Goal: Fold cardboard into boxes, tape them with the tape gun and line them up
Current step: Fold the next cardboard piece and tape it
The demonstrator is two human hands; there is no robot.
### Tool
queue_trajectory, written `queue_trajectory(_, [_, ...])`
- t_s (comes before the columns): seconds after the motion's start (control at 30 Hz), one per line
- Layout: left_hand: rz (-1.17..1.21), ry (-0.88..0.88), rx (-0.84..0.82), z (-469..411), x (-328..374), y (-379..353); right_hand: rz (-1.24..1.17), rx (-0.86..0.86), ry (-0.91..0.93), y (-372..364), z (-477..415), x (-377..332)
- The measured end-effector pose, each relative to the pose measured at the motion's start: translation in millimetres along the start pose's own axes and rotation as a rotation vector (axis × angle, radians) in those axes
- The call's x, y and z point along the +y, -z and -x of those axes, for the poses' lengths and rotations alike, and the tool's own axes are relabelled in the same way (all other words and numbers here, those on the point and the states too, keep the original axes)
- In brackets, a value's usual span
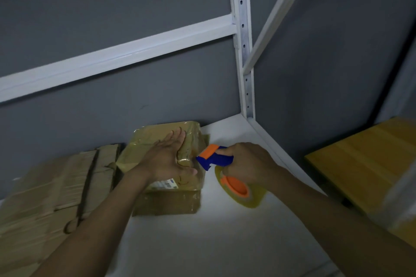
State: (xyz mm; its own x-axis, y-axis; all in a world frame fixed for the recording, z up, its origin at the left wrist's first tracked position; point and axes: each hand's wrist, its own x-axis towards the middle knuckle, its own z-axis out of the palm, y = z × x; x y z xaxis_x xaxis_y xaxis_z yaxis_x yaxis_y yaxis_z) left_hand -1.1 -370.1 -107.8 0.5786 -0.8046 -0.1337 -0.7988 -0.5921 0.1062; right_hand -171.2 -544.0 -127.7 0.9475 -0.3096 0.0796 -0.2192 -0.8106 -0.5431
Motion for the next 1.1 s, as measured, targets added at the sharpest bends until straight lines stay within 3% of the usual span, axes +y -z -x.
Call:
queue_trajectory(0.13, [-0.005, 0.015, 0.035, 1.1, 2.7, -1.0, -0.054, 0.025, 0.014, 0.6, 5.9, 6.2])
queue_trajectory(0.4, [-0.064, -0.063, 0.003, -9.5, -18.8, 2.5, 0.202, -0.012, 0.107, 31.4, 12.3, 26.2])
queue_trajectory(0.63, [-0.097, -0.091, -0.016, -12.0, -19.8, 2.1, 0.258, -0.010, 0.118, 11.7, 14.4, 13.7])
queue_trajectory(0.77, [-0.086, -0.067, -0.001, -8.1, -21.8, -0.9, 0.219, -0.018, -0.022, 16.7, -8.3, 4.0])
queue_trajectory(0.87, [-0.077, -0.056, 0.000, -6.1, -21.4, -3.3, 0.249, -0.070, 0.046, 13.1, -15.8, 6.4])
queue_trajectory(0.97, [-0.040, -0.013, 0.037, -3.6, -13.2, -2.8, 0.106, -0.025, -0.053, 14.8, -9.6, 14.0])
queue_trajectory(1.1, [0.019, 0.113, 0.133, 3.1, 6.3, -4.8, -0.522, 0.016, -0.295, 12.8, -21.9, 29.5])
